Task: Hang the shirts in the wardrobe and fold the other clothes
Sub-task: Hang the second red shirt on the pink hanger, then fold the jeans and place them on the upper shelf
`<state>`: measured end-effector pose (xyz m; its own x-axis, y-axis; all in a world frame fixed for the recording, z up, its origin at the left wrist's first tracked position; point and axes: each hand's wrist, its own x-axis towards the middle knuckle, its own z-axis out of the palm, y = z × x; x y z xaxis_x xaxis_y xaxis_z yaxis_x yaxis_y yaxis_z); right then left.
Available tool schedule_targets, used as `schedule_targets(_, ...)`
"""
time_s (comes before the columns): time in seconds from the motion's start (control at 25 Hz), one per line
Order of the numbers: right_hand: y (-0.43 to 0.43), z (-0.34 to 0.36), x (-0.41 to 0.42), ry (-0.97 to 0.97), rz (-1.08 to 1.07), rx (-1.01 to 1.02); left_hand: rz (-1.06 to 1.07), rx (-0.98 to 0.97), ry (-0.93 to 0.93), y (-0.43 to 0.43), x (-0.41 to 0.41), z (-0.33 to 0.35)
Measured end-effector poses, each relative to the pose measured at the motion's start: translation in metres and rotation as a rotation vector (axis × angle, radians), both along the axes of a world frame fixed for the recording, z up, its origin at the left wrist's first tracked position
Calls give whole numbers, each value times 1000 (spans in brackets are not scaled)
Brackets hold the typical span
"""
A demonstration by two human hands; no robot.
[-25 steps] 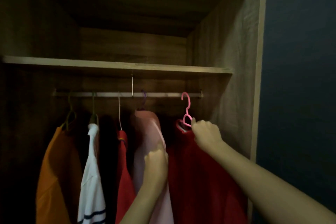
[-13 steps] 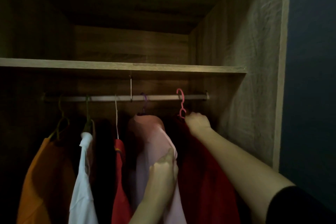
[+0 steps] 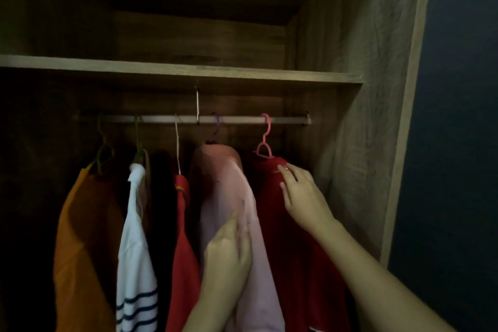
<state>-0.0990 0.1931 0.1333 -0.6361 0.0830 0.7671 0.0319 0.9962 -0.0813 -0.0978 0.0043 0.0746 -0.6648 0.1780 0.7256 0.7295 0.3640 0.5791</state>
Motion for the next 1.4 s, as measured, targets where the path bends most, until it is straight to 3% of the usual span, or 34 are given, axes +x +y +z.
schedule_targets(0.2, -57, -94, 69, 70, 292, -240, 179, -11, -104, -56, 58, -65)
schedule_targets(0.56, -243, -313, 190, -465, 819, -402, 686, -161, -680, -240, 241, -266)
schedule_targets(0.8, -369, -422, 269, -888, 1083, -258, 984, -37, -993, -347, 374, -369)
schedule_targets(1.0, -454, -503, 308, -1163, 1110, -146, 1116, 18, -1235, -421, 447, -443)
schedule_targets(1.32, -537, -623, 353, -1447, 1150, 21, 1342, 390, -1480, -502, 509, -562)
schedule_targets(1.4, -554, -639, 354, -1480, 1192, 85, 1400, 387, -1534, -509, 521, -595)
